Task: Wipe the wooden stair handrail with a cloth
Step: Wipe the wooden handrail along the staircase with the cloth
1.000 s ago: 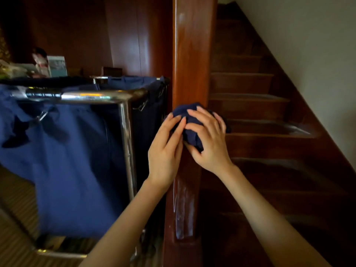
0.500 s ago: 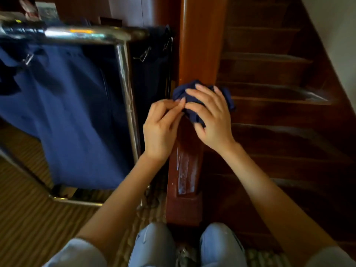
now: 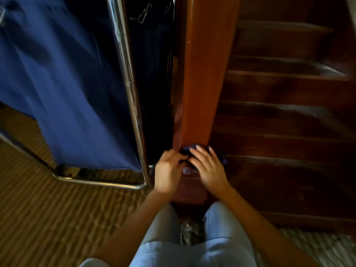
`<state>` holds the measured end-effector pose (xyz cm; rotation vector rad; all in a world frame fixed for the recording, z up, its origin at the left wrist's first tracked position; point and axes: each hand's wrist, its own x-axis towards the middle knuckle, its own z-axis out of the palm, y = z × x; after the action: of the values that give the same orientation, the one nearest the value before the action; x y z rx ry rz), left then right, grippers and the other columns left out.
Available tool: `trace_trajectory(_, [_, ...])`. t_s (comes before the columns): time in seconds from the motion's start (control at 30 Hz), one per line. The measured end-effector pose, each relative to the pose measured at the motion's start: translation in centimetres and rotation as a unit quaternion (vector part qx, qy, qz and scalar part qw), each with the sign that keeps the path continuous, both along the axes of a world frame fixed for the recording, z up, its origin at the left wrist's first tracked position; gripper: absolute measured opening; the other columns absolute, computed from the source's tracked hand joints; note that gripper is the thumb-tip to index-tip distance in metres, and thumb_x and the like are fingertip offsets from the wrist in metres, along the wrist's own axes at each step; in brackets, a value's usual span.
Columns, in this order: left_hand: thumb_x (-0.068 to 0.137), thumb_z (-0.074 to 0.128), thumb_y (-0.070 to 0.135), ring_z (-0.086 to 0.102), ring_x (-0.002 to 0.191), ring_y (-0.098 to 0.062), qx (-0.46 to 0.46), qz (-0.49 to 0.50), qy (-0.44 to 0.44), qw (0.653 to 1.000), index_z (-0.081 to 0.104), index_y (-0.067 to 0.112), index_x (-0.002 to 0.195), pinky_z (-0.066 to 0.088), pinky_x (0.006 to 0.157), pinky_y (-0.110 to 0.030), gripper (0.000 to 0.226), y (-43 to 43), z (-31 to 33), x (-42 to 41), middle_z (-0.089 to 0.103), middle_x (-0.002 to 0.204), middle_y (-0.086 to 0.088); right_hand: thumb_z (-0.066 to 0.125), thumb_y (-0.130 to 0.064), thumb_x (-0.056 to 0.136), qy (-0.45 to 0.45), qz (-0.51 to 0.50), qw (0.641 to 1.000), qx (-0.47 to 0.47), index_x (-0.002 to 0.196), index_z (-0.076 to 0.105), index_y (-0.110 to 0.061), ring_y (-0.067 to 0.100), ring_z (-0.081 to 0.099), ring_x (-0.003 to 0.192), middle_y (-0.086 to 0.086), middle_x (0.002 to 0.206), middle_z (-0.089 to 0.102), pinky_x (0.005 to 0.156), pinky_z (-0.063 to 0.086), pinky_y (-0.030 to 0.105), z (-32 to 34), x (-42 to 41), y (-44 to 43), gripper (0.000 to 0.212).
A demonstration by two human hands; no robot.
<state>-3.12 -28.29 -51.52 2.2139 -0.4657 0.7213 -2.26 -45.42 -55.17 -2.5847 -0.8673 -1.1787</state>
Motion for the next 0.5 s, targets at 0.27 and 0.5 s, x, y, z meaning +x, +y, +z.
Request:
trace_trajectory(0.27, [0.078, 0.076, 0.003, 0.058, 0.080, -0.011, -0.094, -0.007, -0.047, 0.994, 0.070, 0.009, 0.091, 0.044, 0.074, -0.014, 0.015, 2.3, 1.5, 2.0, 0.059, 0.085, 0.003, 0.041, -0.003, 0.103, -0.089, 0.033, 0.994, -0.049, 0.135, 0.056, -0.016, 0.021, 0.032, 0.145, 0.003, 0.152, 0.042, 0.120, 0.021, 0.039, 3.3, 2.4, 0.7, 0.037])
trace_trajectory(0.5, [0.070, 0.070, -0.005, 0.067, 0.083, -0.029, -0.020, 0.032, 0.309, 0.950, 0.073, 0.006, 0.082, 0.049, 0.075, -0.033, 0.016, 0.6, -6.3, 0.7, 0.072, 0.086, -0.010, 0.039, 0.002, 0.083, 0.089, 0.044, 0.969, -0.226, 0.118, 0.071, -0.017, 0.021, 0.057, 0.125, 0.004, 0.134, 0.061, 0.103, 0.048, 0.042, -4.6, -0.9, -0.7, 0.051])
